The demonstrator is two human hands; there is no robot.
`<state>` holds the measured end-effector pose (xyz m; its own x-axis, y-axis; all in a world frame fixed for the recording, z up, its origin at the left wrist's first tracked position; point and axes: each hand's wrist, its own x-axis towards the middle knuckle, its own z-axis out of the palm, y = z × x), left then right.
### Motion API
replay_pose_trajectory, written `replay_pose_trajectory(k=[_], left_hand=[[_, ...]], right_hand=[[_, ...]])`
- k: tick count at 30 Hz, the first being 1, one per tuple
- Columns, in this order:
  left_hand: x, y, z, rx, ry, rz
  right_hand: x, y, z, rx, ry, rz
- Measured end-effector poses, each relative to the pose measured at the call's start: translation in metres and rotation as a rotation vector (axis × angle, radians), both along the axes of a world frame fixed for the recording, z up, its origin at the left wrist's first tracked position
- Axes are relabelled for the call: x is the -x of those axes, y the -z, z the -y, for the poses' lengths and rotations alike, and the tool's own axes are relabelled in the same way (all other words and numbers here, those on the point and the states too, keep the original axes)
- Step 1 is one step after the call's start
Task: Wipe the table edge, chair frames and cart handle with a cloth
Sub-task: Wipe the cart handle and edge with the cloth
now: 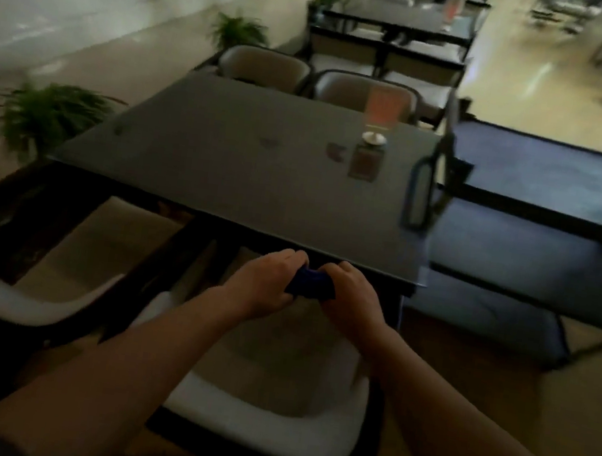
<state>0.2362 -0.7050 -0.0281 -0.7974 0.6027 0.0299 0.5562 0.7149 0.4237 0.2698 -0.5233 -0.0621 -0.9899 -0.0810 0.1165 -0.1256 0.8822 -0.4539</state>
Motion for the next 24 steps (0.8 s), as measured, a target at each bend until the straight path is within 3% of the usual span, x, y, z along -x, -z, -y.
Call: replay_pose_trajectory(k=[6,12,24], left_hand=[[-0.039,-0.002,-0.161,-0.014,0.227,0.01],[-0.073,-0.011,-0.273,0.031,0.476,-0.039],[-0.057,-0.017,-0.336,-0.064,0.522,-0.079]], right_hand=[[-0.084,-0.001,-0.147,0.045,0.223,0.021],[-0.157,-0.008,-0.234,0.041,0.457,-0.008],[-0.156,-0.038,-0.286,-0.03,0.546,-0.028]])
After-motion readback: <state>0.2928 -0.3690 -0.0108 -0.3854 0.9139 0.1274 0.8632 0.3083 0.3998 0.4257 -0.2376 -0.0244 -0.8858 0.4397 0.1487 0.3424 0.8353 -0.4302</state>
